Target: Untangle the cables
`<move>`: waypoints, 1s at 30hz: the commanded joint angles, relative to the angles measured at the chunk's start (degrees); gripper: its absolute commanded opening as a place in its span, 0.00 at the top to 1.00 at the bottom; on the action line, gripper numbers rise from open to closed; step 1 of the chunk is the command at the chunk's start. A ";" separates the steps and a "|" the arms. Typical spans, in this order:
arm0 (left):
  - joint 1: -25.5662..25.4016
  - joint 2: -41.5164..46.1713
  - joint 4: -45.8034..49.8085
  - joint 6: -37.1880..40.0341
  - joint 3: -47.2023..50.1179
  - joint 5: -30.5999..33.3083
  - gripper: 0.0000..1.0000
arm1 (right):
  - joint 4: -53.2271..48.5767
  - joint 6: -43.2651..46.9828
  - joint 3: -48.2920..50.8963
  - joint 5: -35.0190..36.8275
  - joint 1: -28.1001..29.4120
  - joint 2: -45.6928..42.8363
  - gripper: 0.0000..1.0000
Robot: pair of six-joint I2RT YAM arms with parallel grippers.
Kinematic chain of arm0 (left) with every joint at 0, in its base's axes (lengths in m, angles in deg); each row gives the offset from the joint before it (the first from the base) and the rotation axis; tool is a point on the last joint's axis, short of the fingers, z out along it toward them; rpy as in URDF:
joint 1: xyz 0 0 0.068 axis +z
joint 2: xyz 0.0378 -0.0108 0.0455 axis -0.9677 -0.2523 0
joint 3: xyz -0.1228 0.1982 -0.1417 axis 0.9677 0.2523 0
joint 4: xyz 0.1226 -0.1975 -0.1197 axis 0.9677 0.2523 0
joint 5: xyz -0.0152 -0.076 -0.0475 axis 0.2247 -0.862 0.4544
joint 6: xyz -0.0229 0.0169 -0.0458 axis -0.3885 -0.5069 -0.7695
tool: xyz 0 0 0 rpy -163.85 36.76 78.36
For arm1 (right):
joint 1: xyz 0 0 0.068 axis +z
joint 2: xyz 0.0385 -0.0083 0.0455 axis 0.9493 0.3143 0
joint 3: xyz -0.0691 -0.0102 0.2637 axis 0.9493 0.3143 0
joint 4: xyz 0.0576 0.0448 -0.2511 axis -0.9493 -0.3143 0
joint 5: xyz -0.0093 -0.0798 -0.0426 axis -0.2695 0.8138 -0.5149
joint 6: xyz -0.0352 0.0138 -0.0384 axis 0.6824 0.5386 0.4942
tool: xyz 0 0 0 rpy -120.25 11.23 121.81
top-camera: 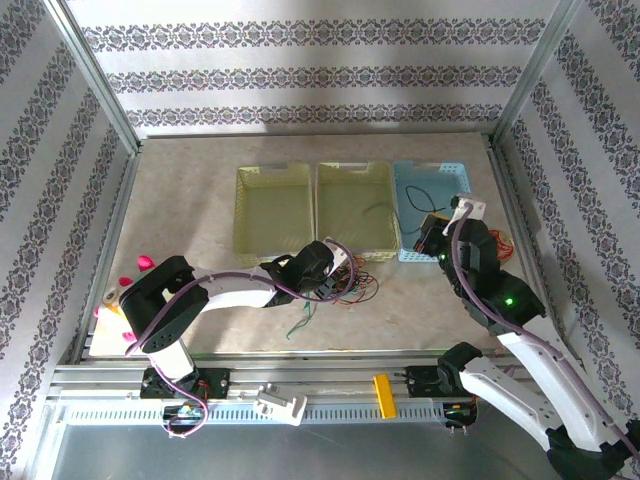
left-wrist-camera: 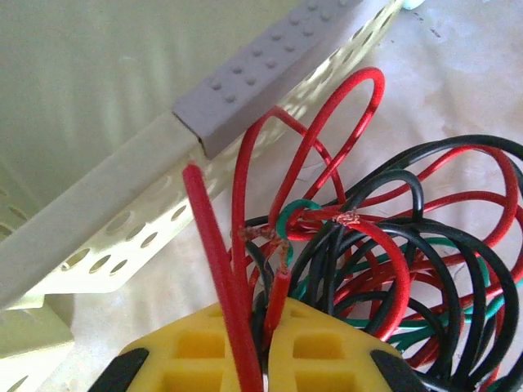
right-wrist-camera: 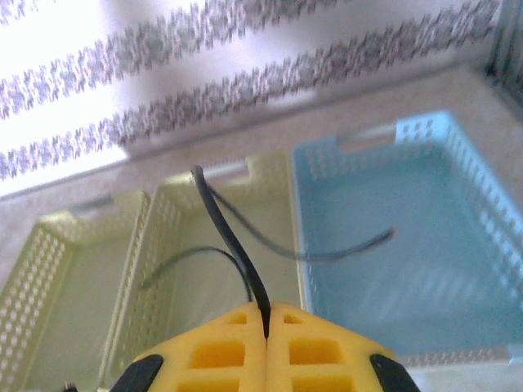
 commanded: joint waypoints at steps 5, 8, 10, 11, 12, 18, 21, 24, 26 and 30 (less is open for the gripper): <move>-1.10 0.46 1.86 -0.41 1.46 3.54 1.00 | 2.54 6.16 -9.03 6.68 -7.14 3.07 1.00; -1.28 0.82 1.48 -0.68 1.43 3.27 1.00 | 2.43 2.94 -9.01 3.58 -14.26 6.59 1.00; -1.47 1.14 1.05 -0.80 1.27 3.33 0.98 | 3.43 -0.18 -7.76 -1.53 -19.78 9.48 1.00; -1.55 1.31 0.76 -1.02 1.26 3.44 0.97 | 4.24 -2.17 -6.89 -3.34 -22.01 11.20 1.00; -1.56 1.51 0.59 -1.33 1.16 3.60 0.97 | 5.60 -3.58 -5.80 -5.23 -24.16 13.03 1.00; -1.56 2.75 -0.26 -2.22 0.68 3.84 0.99 | 13.27 -10.12 0.10 -12.51 -29.44 23.93 1.00; -1.56 3.42 -0.78 -2.59 0.75 3.95 0.99 | 13.68 -12.76 1.73 -15.78 -30.45 29.17 1.00; -1.56 3.96 -1.58 -2.97 1.23 3.99 0.98 | 13.04 -13.19 2.72 -18.73 -30.72 32.71 1.00; -1.55 4.38 -2.46 -3.23 1.95 4.00 0.98 | 11.33 -12.85 2.85 -19.39 -30.72 33.38 0.66; -1.56 4.88 -3.61 -3.89 2.84 3.93 1.00 | 6.48 -11.81 3.11 -16.41 -30.38 29.97 0.39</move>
